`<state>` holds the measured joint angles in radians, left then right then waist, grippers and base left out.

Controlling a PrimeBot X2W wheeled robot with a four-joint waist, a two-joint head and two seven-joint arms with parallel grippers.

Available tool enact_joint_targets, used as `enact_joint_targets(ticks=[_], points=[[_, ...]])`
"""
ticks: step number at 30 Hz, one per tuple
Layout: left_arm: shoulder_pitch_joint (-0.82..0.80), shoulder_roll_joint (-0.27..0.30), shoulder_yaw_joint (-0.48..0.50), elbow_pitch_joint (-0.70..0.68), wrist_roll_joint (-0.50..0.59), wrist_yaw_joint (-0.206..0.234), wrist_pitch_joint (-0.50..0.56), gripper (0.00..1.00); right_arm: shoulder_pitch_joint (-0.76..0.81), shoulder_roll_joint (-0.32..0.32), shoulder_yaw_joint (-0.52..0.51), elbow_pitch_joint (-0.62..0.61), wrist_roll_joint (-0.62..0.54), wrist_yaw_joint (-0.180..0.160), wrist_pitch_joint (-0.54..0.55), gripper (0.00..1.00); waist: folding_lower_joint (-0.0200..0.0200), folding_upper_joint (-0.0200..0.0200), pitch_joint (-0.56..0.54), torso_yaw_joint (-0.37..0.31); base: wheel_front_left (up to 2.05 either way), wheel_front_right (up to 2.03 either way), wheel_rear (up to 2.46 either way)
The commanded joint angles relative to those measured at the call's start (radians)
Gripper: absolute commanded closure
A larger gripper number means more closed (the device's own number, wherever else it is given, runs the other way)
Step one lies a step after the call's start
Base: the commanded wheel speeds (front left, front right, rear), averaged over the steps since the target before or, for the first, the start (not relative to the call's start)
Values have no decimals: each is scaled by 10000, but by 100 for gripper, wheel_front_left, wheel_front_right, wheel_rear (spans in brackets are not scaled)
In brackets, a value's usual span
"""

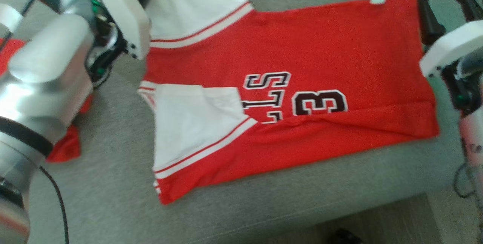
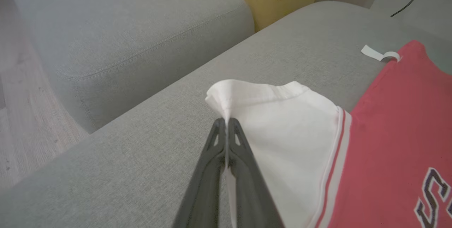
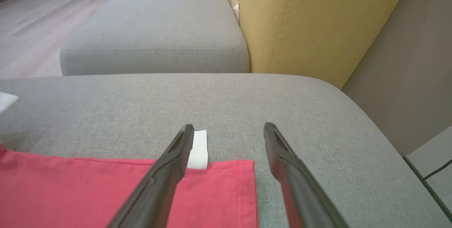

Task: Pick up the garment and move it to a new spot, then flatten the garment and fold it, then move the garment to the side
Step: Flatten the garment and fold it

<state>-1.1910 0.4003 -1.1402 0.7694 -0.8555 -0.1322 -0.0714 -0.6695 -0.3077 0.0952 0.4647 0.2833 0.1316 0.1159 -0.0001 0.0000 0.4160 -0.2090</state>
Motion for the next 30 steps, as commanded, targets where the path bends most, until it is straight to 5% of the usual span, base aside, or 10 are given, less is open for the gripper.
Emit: enact_joint_targets(ticks=[1, 12, 28, 29, 30], points=[[-289, 240, 285, -249, 64, 16, -193, 100, -203, -310, 132, -172, 21, -9, 105, 0, 1, 0, -323, 485, 0, 0, 0], [436, 170, -113, -2288, 369, 413, -747, 100, -900, -1845, 525, 2075, -10, -9, 1416, 0, 1, 0, -136, 1891, 0, 0, 0], [515, 510, -221, -3357, 459, 868, -519, 100, -1897, -1598, 588, 4337, -636, -9, 1883, 0, 1, 0, 334, 1992, 0, 0, 0], [523, 533, -220, -3354, 455, 882, -521, 100, -1930, -1578, 620, 4400, -610, -9, 1862, 55, 1, 0, 330, 1974, 0, 0, 0], [533, 561, -213, -3336, 448, 901, -526, 100, -1971, -1571, 648, 4434, -585, -9, 1782, 100, 1, 0, 316, 1950, 0, 0, 0]])
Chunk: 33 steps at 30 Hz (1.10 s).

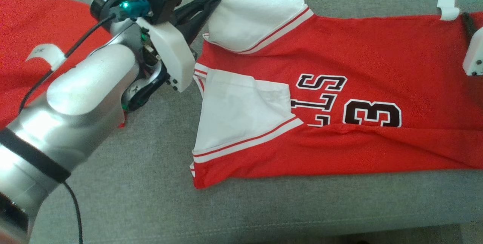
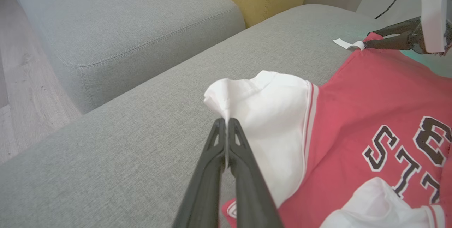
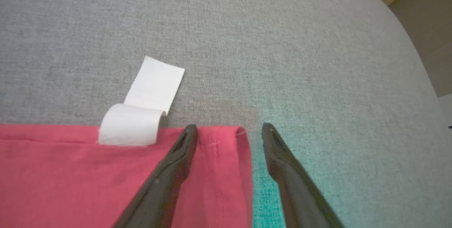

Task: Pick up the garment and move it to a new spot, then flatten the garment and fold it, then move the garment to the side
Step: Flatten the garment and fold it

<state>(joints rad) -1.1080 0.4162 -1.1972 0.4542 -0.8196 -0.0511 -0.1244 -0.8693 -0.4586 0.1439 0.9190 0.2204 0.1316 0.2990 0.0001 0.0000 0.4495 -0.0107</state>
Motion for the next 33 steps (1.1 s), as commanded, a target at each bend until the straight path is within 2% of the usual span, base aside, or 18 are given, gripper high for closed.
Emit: enact_joint_targets(ticks=[1, 9, 15, 20, 26, 33], points=[[-288, 429, 367, -153, 85, 113, -13, 100, -15, -53, 195, -94, 74, -9, -156, 100, -1, 0, -41, -55, 0, 0, 0], [-334, 631, 721, 427, 25, 436, -530, 100, -347, 106, 360, -395, 691, -9, -1597, 100, -1, 0, -312, -325, 0, 0, 0], [-722, 637, 956, 1027, 99, 386, -880, 100, -728, 221, 244, -643, 1172, -9, -2556, 100, -1, 0, -275, -514, 0, 0, 0], [-1486, 334, 1207, 1769, 426, 336, -1201, 100, -1221, 152, 560, -799, 1366, -9, -3348, 100, -1, 0, -30, -535, 0, 0, 0], [-1631, -99, 1323, 2307, 857, 138, -1354, 100, -1205, 110, 1100, -673, 1861, -9, -3543, 100, -1, 0, -30, -340, 0, 0, 0], [-866, 102, 1107, 1947, 1382, -217, -1371, 100, -377, -542, 1984, -1002, 3070, -9, -3319, 100, -1, 0, -493, -65, 0, 0, 0]])
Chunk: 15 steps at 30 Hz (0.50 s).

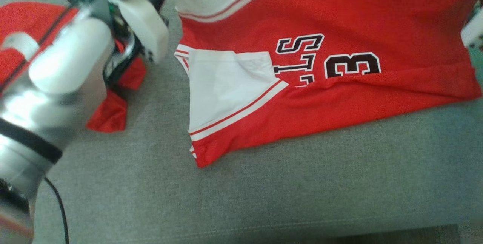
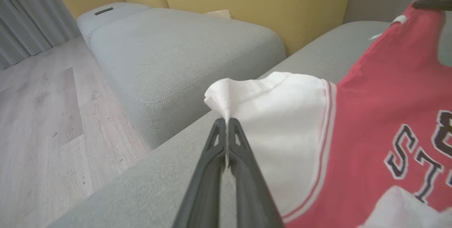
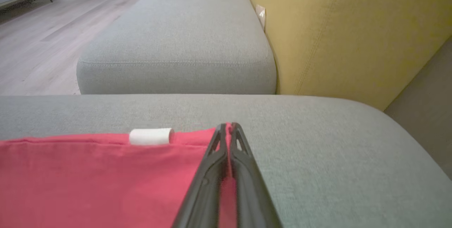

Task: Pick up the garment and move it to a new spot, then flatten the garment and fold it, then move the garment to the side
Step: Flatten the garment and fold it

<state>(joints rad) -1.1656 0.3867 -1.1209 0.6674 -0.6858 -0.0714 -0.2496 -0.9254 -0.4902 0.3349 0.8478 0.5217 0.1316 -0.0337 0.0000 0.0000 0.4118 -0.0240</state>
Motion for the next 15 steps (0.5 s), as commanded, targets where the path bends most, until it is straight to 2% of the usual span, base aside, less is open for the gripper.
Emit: enact_joint_targets(ticks=[1, 7, 15], points=[[-126, 478, 292, -322, 84, -54, -119, 100, 328, -364, 186, -366, 224, -9, 57, 100, 0, 0, -199, 95, 0, 0, 0], [916, 961, -120, -1324, 15, -138, 117, 100, 1287, -1182, 862, -846, 1215, -9, 789, 100, 0, 0, -763, 298, 0, 0, 0], [2201, 1722, -562, -3606, -849, 5, 1769, 100, 2411, -2212, 1718, -1649, 2215, -9, 1976, 100, 0, 0, -1342, 382, 0, 0, 0]])
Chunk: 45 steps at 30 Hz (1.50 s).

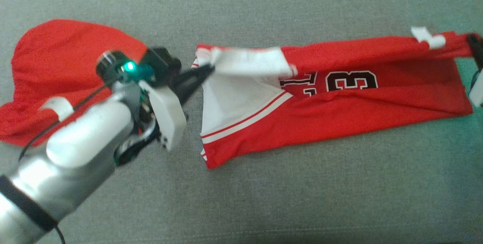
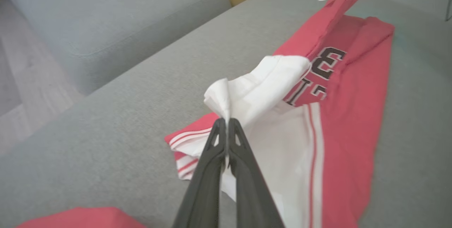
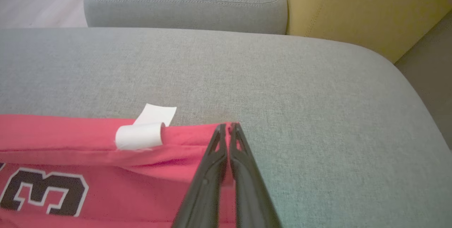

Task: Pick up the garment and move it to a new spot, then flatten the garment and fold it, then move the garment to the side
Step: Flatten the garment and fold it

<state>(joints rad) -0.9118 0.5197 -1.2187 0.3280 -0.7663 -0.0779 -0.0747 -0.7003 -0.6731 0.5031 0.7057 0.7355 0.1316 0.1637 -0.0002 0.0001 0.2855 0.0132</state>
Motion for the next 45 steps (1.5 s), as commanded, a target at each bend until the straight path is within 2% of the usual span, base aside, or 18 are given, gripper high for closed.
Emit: enact_joint_targets(ticks=[1, 7, 13, 21, 22, 23, 24, 27, 30, 35, 39, 42, 45], points=[[-220, 527, 367, -553, -169, 106, 283, 100, 270, -474, 108, -274, 183, -9, 169, 100, 2, -1, -139, 13, 0, 0, 0], [276, 1307, 180, -2228, -854, 337, 1613, 100, 775, -933, 440, -518, 733, -9, 1151, 100, 2, -1, -383, -11, 0, 0, 0], [522, 1708, -18, -2980, -1062, 427, 2342, 100, 999, -1157, 641, -822, 1061, -9, 1870, 100, 2, -1, -405, -95, 0, 0, 0], [991, 1705, -215, -3184, -1019, 606, 2533, 100, 1180, -1294, 716, -1060, 1354, -9, 2581, 100, 2, -1, -297, -269, 0, 0, 0], [1027, 1676, -226, -3155, -984, 641, 2505, 51, 1179, -1292, 700, -1079, 1344, -9, 2563, 53, 2, -1, -280, -284, 0, 0, 0], [1054, 1647, -239, -3114, -932, 667, 2469, 5, 1184, -1270, 679, -1051, 1347, -9, 2589, 0, 2, -1, -275, -302, 0, 0, 0], [1087, 1621, -253, -3066, -890, 691, 2448, 0, 1194, -1237, 664, -1019, 1346, -9, 2629, 0, 2, -1, -280, -325, 0, 0, 0], [1196, 1546, -229, -2926, -892, 829, 2354, 0, 1207, -1159, 611, -948, 1315, -9, 2744, 0, 2, -1, -343, -381, 0, 0, 0], [1147, 1538, -120, -2702, -598, 1145, 2030, 0, 1098, -1191, 520, -948, 998, -9, 2377, 0, 2, -1, -463, -446, 0, 0, 0], [1328, 1256, 509, -2212, -504, 2067, 900, 0, 1027, -899, 205, -964, 916, -9, 1538, 0, 2, -1, -793, -528, 0, 0, 0], [1662, 788, 1367, -1900, -726, 2938, -551, 0, 1030, -519, -203, -1208, 804, -9, 285, 0, 2, -1, -1065, -563, 0, 0, 0], [1999, 372, 2220, -1695, -886, 3637, -1583, 0, 1147, -99, -511, -1560, 661, -9, -781, 0, 2, -1, -1211, -572, 0, 0, 0], [2508, -133, 3442, -1740, -882, 4115, -1850, 0, 1351, 340, -908, -1935, 385, -9, -1938, 0, 2, -1, -1316, -563, 0, 0, 0]])
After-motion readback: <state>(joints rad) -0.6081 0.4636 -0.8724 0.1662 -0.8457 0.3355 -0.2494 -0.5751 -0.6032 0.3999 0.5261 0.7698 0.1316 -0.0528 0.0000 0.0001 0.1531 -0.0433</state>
